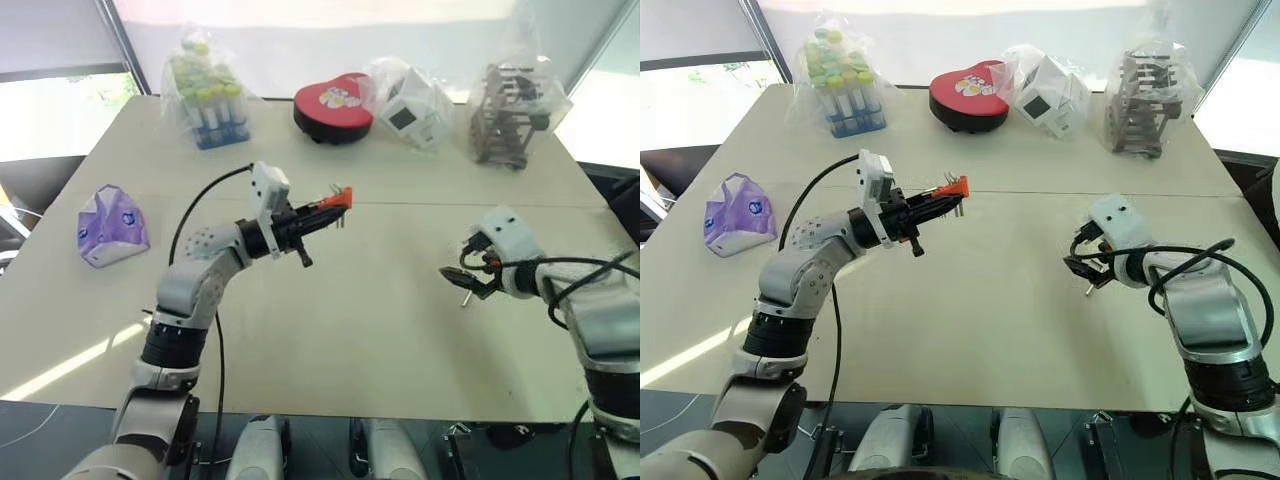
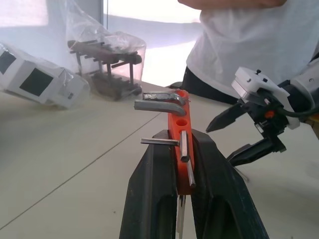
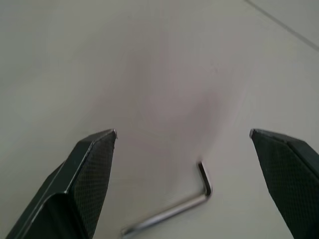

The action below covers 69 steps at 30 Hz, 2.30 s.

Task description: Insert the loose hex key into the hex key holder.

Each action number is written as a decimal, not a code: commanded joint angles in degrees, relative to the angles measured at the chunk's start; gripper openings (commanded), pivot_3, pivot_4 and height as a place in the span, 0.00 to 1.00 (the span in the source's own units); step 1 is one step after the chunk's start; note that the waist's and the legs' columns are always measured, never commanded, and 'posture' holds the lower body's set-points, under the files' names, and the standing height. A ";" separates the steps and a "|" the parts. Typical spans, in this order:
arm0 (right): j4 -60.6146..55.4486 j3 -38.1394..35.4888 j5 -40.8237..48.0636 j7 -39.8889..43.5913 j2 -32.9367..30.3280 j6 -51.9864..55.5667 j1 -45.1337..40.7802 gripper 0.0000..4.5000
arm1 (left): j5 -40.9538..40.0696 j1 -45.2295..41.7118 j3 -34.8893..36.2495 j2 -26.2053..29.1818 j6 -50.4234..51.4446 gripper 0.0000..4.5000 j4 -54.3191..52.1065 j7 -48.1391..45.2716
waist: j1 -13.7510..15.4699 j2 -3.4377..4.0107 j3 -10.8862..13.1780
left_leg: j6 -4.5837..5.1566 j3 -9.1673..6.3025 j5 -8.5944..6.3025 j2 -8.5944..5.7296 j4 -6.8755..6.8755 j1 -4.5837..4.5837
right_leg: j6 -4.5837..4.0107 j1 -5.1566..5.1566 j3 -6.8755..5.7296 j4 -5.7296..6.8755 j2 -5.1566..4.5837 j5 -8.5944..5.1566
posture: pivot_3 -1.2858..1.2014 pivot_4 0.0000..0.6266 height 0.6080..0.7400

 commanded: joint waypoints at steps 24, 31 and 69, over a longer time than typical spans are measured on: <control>2.51 -12.70 11.07 -30.11 13.29 17.35 -0.69 0.87 | 1.17 -0.59 -0.45 -0.88 -1.35 0.00 -1.44 0.73 | -0.07 0.01 -0.03 | 0.06 -0.03 -0.04 -0.03 -0.02 -0.05 | 0.01 0.00 0.00 -0.06 0.01 0.00 | 0.52 0.24 1.00; 5.74 -14.27 19.00 -36.84 13.37 17.35 -1.05 0.08 | 1.54 -0.97 0.11 -0.55 -1.62 0.00 -1.17 1.94 | 0.07 -0.03 -0.08 | 0.08 -0.04 -0.05 -0.03 -0.01 -0.04 | 0.01 0.06 0.00 -0.10 0.01 0.00 | 0.52 0.24 1.00; 6.24 3.52 24.80 -16.06 37.58 -62.49 -3.02 0.02 | 2.96 -5.48 -1.46 -1.25 -1.83 0.00 5.58 -1.16 | -0.27 0.02 -0.05 | 0.09 -0.02 -0.05 0.01 -0.07 -0.05 | 0.04 0.00 0.00 -0.09 0.09 0.00 | 0.52 0.24 1.00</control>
